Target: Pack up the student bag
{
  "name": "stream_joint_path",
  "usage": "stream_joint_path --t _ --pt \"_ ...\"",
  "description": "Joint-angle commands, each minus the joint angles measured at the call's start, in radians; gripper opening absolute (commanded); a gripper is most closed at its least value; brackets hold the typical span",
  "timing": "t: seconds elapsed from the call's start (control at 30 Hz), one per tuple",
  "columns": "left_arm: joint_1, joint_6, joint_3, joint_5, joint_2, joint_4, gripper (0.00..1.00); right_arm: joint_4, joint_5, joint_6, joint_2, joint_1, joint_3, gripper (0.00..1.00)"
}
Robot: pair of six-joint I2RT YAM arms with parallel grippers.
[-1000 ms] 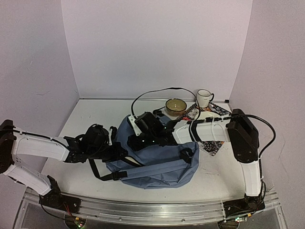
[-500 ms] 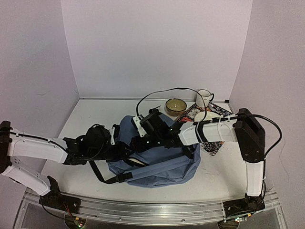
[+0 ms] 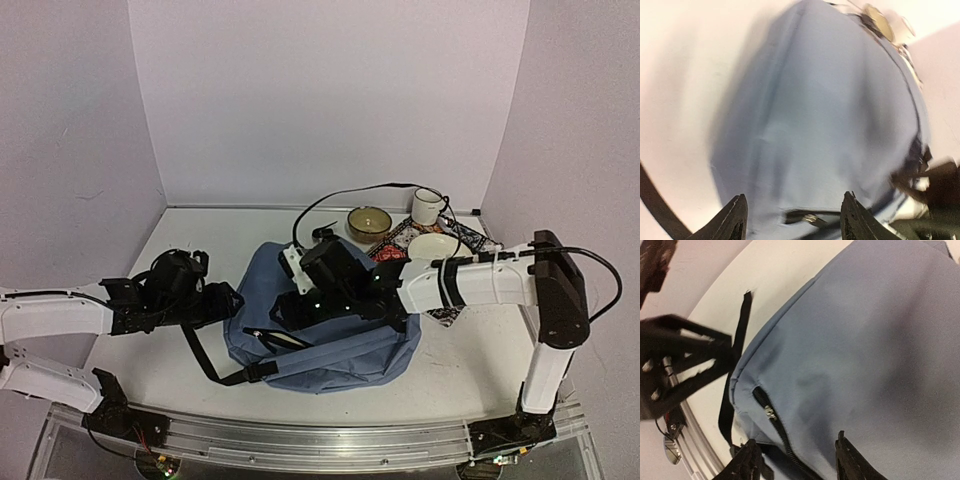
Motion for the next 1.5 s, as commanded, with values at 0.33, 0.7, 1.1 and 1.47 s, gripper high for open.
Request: stream_joint_path --t 0.33,0.7,1.1,1.47 --pt "0.047 0.012 -0.070 0.187 0.076 0.076 0.67 -0.069 -0.024 0.001 0.147 0.082 0.115 0.33" --pt "0.047 -0.025 -0.113 0.279 0.162 0.197 0.62 -0.224 0.135 -0.036 0.285 0.110 0.252 0.33" --pt "0.047 -0.051 -0.122 0.304 0.115 0.249 0.31 -0.350 0.223 -0.070 0.338 0.135 0.318 0.25" --pt "0.047 -0.056 -0.133 0.264 0.108 0.249 0.05 -0.432 0.294 -0.105 0.286 0.135 0.321 0.00"
